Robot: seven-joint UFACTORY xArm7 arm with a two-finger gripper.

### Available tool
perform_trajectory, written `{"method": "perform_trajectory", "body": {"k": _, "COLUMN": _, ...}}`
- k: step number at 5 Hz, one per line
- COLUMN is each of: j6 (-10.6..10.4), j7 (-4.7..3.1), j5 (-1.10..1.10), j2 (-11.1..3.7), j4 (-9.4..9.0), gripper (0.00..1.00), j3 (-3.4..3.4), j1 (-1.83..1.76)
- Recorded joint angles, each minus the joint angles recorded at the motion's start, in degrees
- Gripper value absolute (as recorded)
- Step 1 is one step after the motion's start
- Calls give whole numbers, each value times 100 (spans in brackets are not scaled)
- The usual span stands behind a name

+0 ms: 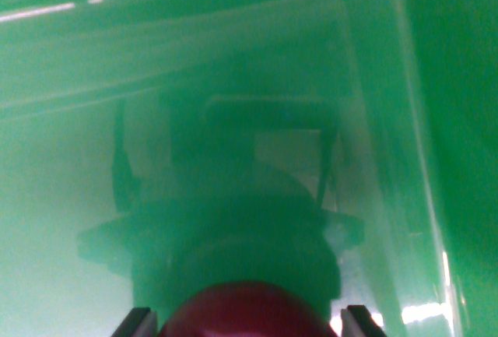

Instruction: Pick fruit

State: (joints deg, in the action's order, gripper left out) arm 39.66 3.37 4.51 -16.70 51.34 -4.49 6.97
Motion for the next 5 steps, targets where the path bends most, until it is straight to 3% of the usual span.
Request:
{"method": "perform_trajectory", "body": {"k": 4, "j6": 195, "j7": -10, "j5": -1, "j2": 65, "j4": 130, "gripper": 100, "j3": 1, "j1": -2}}
{"method": "perform_trajectory", "body": {"k": 5, "j6": 337, "j7": -18, "j5": -2, "j2": 113, "j4": 225, "gripper": 100, "j3": 2, "j1": -4}}
